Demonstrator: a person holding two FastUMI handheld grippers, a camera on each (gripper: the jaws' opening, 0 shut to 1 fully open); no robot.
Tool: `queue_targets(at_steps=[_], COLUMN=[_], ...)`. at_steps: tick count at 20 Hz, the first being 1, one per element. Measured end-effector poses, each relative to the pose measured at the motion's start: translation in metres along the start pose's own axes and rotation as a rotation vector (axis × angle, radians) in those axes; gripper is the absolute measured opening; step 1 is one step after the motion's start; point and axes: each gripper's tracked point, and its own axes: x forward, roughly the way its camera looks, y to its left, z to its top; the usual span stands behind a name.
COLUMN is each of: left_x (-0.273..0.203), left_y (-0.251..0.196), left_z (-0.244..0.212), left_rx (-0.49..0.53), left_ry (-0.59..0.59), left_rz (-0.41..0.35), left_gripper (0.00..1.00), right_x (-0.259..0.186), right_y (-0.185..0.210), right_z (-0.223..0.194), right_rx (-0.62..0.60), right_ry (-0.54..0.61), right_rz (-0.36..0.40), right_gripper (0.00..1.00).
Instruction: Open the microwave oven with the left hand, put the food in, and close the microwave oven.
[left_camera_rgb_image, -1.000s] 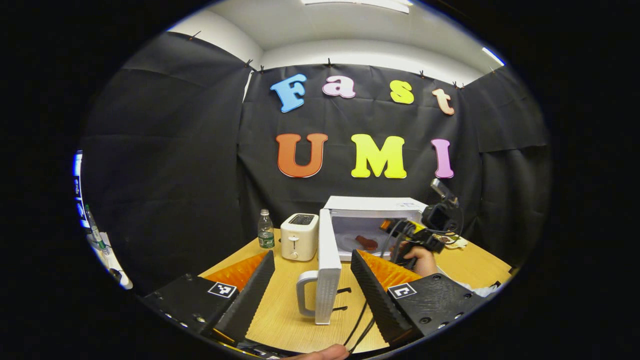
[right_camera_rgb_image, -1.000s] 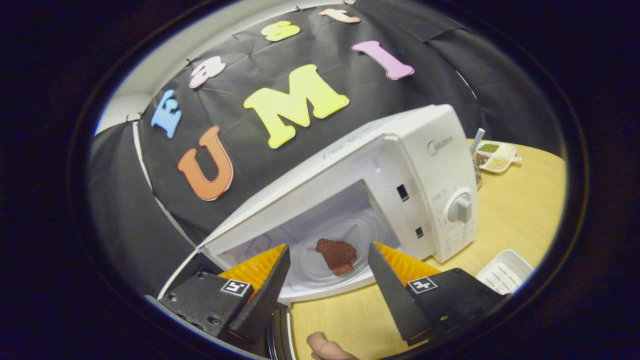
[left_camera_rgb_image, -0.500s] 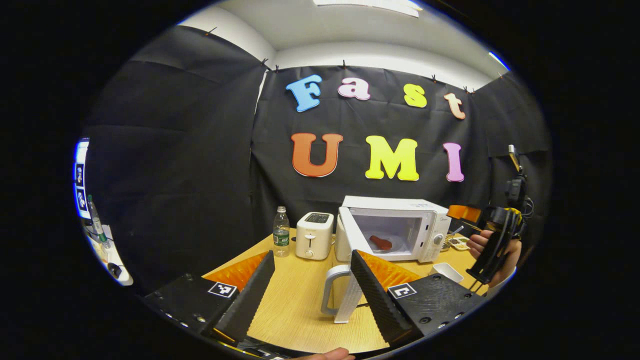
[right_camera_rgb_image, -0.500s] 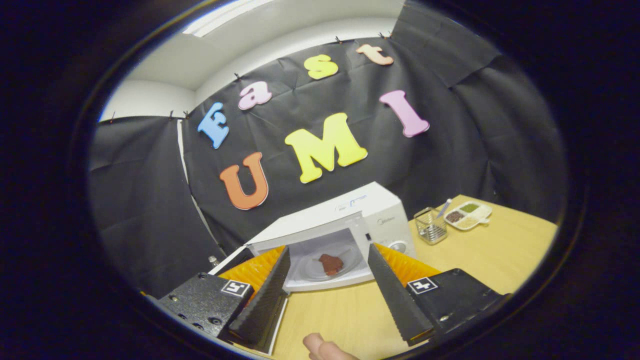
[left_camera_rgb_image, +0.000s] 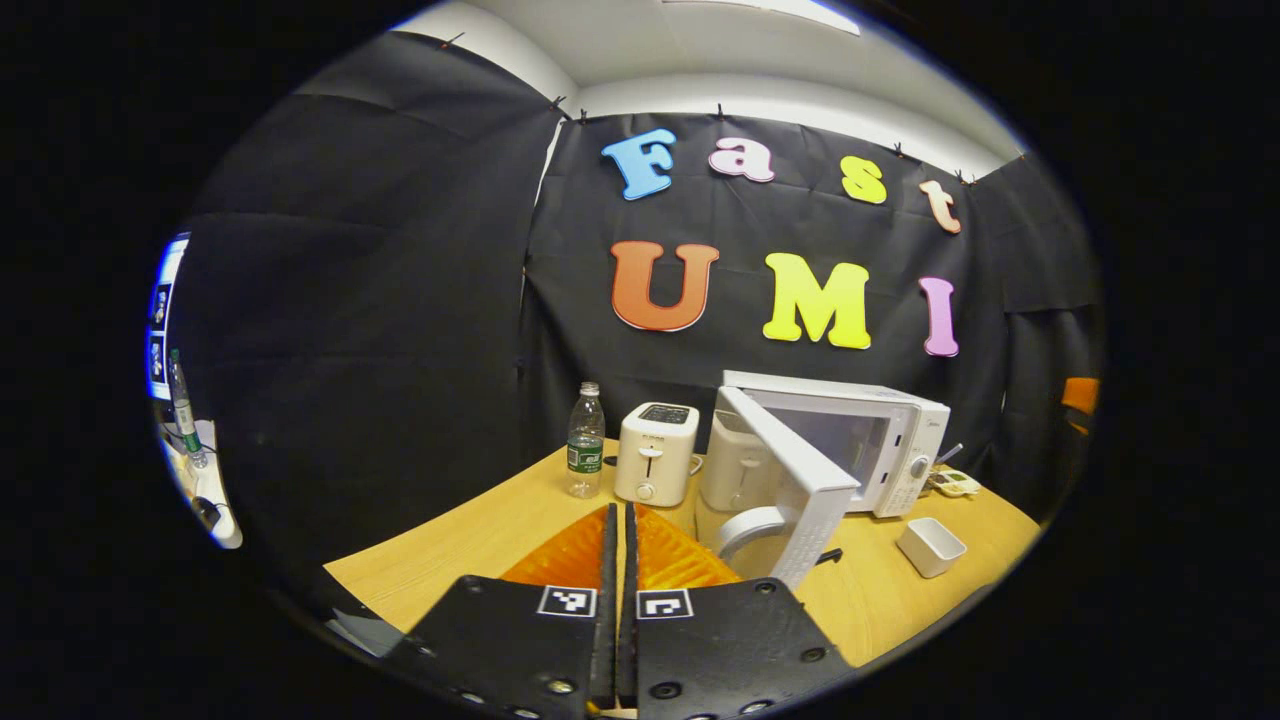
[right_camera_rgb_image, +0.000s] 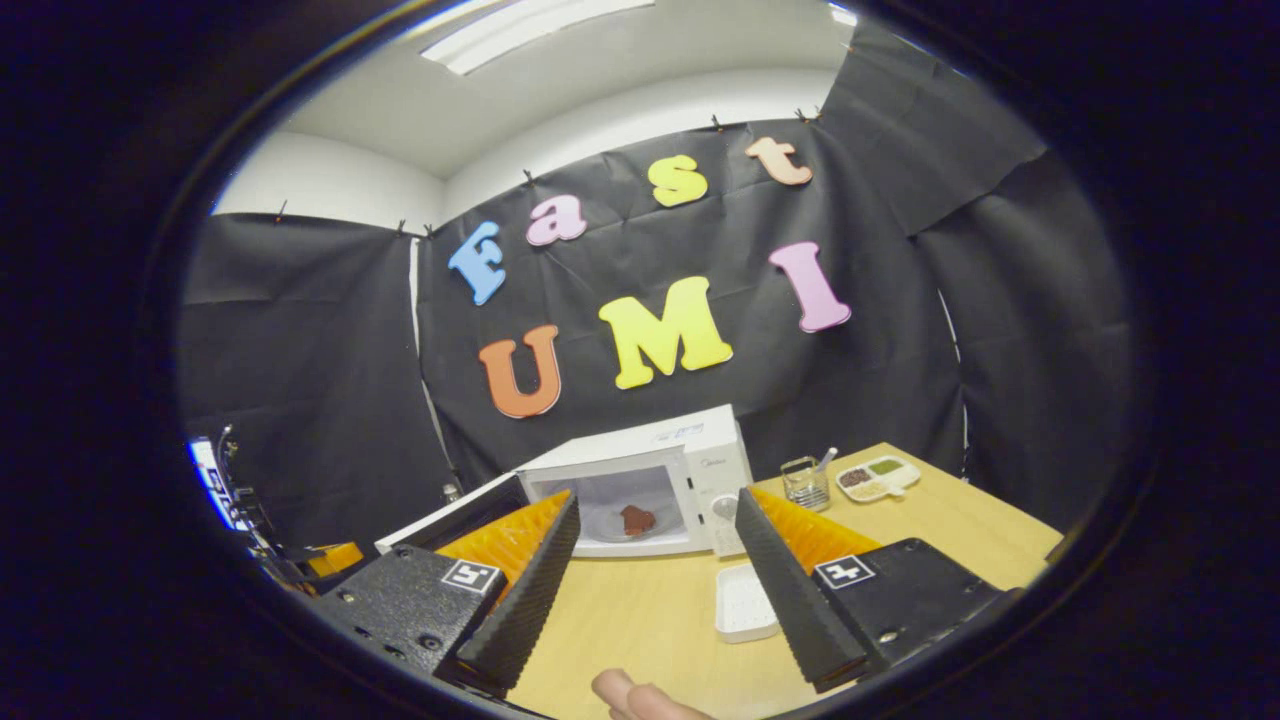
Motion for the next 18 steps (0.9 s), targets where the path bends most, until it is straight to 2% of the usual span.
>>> queue_targets(at_steps=[4, 9, 11, 13, 18], left_x=[0.019, 0.039, 0.040, 0.043, 0.036], left_y=[-0.005, -0.023, -0.035, -0.040, -0.078], left_z=[-0.015, -0.035, -0.039, -0.039, -0.041], left_rx=[0.005, 0.012, 0.027, 0.050, 0.042], left_ry=[0.012, 0.029, 0.038, 0.030, 0.028], left_rz=[-0.019, -0.088, -0.120, -0.116, -0.204], left_gripper=[0.00, 0.00, 0.00, 0.00, 0.00], right_x=[-0.026, -0.042, -0.047, -0.052, -0.062], right_y=[-0.005, -0.015, -0.014, -0.016, -0.024], right_z=[0.016, 0.026, 0.029, 0.033, 0.037], right_rx=[0.006, 0.008, 0.007, 0.003, -0.018], right_ry=[-0.022, -0.031, -0.037, -0.042, -0.046], right_rz=[0.023, 0.023, 0.032, 0.033, 0.010], right_gripper=[0.99, 0.99, 0.99, 0.99, 0.99])
